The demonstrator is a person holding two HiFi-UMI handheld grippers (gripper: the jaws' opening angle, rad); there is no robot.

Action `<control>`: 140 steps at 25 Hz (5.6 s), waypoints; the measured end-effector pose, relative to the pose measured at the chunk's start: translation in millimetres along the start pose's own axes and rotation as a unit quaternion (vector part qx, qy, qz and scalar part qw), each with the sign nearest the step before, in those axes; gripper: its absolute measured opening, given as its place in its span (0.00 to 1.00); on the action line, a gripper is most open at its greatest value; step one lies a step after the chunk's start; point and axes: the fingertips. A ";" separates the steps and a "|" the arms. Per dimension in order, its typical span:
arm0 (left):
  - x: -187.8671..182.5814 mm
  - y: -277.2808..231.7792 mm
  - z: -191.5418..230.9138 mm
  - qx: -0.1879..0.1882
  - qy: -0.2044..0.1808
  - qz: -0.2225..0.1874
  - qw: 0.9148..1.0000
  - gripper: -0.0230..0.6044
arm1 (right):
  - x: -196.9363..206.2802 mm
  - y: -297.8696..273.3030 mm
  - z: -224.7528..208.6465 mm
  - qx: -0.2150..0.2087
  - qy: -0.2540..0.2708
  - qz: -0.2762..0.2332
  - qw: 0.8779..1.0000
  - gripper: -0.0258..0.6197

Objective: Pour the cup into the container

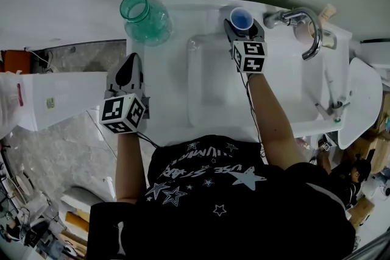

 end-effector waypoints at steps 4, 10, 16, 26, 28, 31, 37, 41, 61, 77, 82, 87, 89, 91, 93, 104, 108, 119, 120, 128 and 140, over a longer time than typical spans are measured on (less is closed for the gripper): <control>-1.2 1.4 0.6 0.000 0.002 -0.003 1.000 0.05 | -5.0 3.1 2.3 -0.012 0.004 0.001 1.000 0.49; -4.0 4.8 1.6 0.002 0.002 -0.011 1.000 0.05 | -28.0 15.9 20.5 -0.048 0.034 -0.010 0.998 0.49; -11.7 11.3 -4.2 0.011 -0.011 -0.020 1.000 0.05 | -55.1 34.0 57.8 -0.107 0.074 -0.011 0.991 0.48; -28.5 28.1 -8.1 0.029 -0.018 -0.032 0.999 0.05 | -110.7 65.1 110.0 -0.175 0.108 -0.035 0.978 0.48; -39.1 32.9 -3.4 0.029 -0.011 -0.038 0.999 0.05 | -120.7 67.7 117.7 -0.183 0.117 -0.037 0.975 0.48; -57.7 41.3 6.3 0.022 -0.012 -0.047 0.999 0.05 | -139.3 70.2 129.8 -0.198 0.124 -0.037 0.972 0.48; -76.5 50.4 25.8 0.002 -0.008 -0.054 0.998 0.05 | -180.2 71.5 153.0 -0.219 0.160 -0.038 0.962 0.47; -82.9 49.4 32.1 -0.001 -0.003 -0.054 0.999 0.05 | -204.7 68.2 165.4 -0.223 0.185 -0.034 0.956 0.47; -95.7 26.1 32.4 0.020 -0.002 -0.054 0.998 0.05 | -225.5 43.3 187.8 -0.140 0.343 -0.017 0.929 0.45; -86.7 16.8 37.6 0.033 0.014 -0.047 0.998 0.05 | -233.6 33.7 201.4 -0.053 0.479 -0.024 0.876 0.45; -83.3 13.3 36.7 0.037 0.016 -0.043 0.998 0.05 | -235.3 31.1 204.9 -0.028 0.518 -0.031 0.855 0.44; -83.6 12.6 36.0 0.041 0.018 -0.043 0.998 0.05 | -237.7 30.8 210.6 -0.007 0.551 -0.040 0.834 0.44; -82.9 12.0 35.5 0.042 0.019 -0.044 0.998 0.05 | -237.2 29.8 211.9 0.001 0.564 -0.042 0.825 0.44; -81.8 10.8 35.0 0.043 0.020 -0.044 0.998 0.05 | -236.0 28.1 212.3 0.009 0.577 -0.042 0.816 0.44; -81.3 9.5 34.6 0.044 0.020 -0.044 0.998 0.05 | -234.8 26.2 211.6 0.017 0.589 -0.042 0.807 0.44; -75.9 10.7 33.4 0.047 0.024 -0.044 0.998 0.05 | -232.3 23.2 212.3 0.049 0.625 -0.047 0.777 0.44; -74.8 12.3 34.1 0.046 0.028 -0.046 0.997 0.05 | -234.6 24.6 211.9 0.063 0.635 -0.051 0.768 0.44; -72.9 13.6 35.8 0.047 0.032 -0.048 0.997 0.05 | -241.9 28.4 215.9 0.097 0.665 -0.067 0.738 0.44; -73.0 13.5 35.8 0.048 0.033 -0.047 0.997 0.05 | -242.8 28.8 216.1 0.099 0.666 -0.068 0.736 0.44; -71.9 11.9 34.0 0.050 0.033 -0.046 0.997 0.05 | -245.4 30.5 216.2 0.109 0.672 -0.076 0.729 0.44; -69.2 8.1 29.0 0.057 0.035 -0.040 0.997 0.05 | -240.2 29.9 213.1 0.060 0.608 -0.069 0.788 0.44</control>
Point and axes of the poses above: the fingertips, and each gripper's own axes: y backward along the fingers, z to its left, x out of its underside, and after that the axes turned 7 degrees about z, right-handed
